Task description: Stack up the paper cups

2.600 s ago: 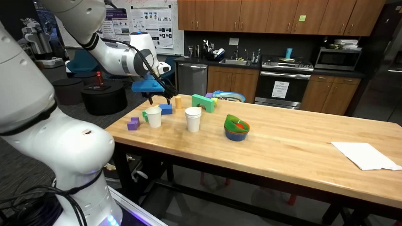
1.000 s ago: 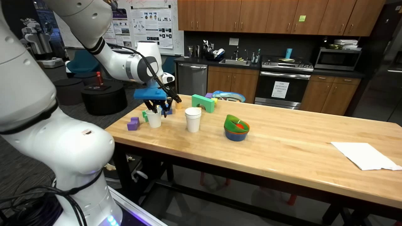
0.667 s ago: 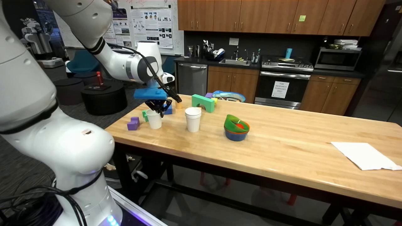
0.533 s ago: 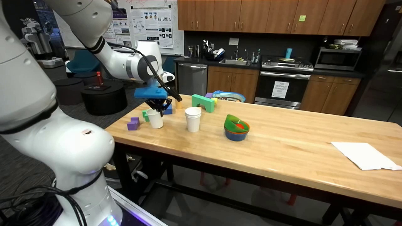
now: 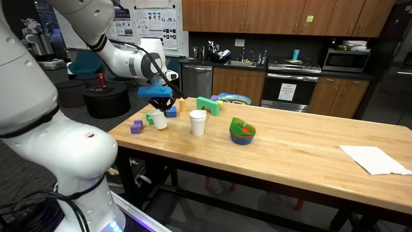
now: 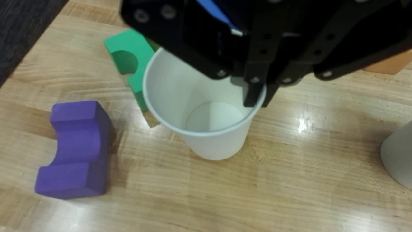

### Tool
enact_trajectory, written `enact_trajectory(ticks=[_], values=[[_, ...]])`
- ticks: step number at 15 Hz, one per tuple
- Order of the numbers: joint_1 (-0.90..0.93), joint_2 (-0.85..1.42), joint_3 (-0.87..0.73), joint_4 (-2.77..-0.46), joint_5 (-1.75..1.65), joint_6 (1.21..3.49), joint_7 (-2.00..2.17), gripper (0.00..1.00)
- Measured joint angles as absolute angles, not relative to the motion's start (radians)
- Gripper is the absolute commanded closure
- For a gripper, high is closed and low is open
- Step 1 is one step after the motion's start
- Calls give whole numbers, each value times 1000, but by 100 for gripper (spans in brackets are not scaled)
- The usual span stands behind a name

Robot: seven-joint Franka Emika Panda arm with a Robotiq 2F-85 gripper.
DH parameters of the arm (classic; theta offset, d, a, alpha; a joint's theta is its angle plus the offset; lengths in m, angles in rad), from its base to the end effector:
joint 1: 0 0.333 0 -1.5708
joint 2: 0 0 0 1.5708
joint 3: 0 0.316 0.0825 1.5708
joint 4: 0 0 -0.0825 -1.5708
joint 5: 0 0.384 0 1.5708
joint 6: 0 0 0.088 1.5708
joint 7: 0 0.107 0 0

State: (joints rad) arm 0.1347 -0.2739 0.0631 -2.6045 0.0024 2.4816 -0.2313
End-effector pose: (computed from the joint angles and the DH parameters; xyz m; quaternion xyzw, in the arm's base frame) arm 0.4239 0.0844 0.3621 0.9746 0.2109 0.0750 0.0090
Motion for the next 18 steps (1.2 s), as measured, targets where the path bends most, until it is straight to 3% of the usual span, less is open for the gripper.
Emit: enact_trajectory(ticks=[18], values=[[66, -428, -172, -2456, 62, 2351, -482, 99]])
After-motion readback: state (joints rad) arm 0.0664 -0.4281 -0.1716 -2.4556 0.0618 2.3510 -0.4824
